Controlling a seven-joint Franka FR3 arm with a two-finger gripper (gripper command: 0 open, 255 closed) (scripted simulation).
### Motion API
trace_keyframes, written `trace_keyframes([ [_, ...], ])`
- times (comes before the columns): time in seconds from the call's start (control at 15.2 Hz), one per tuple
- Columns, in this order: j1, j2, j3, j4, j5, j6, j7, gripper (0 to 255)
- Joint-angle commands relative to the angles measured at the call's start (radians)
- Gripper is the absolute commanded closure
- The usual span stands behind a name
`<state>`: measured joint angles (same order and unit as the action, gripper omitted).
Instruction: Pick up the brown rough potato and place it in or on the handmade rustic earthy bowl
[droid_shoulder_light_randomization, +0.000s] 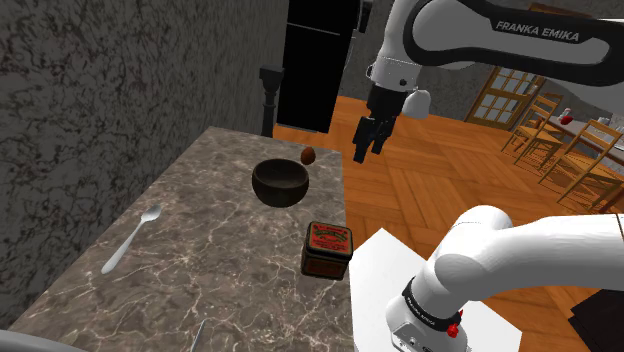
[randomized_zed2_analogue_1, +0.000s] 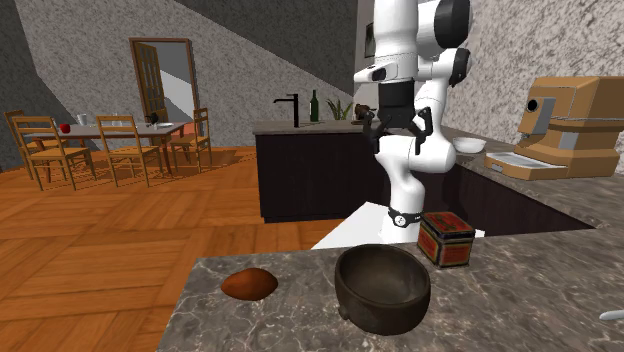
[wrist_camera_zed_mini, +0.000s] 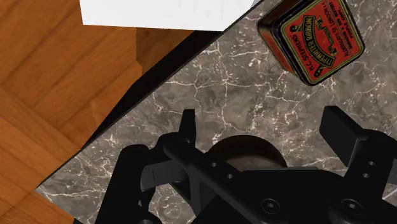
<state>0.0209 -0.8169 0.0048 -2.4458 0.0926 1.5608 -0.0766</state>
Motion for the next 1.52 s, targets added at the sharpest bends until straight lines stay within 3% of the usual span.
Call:
trace_keyframes([
  [0.0,0.0,0.0,0.0,0.0,0.0,0.0,0.0,0],
  [0.73,-0.071,0.385,0.011,0.09,-0.056,0.307,0.085,0],
  [1.45,-0.131,0.786,-0.008,0.324,-0.131,0.485,0.191,0],
])
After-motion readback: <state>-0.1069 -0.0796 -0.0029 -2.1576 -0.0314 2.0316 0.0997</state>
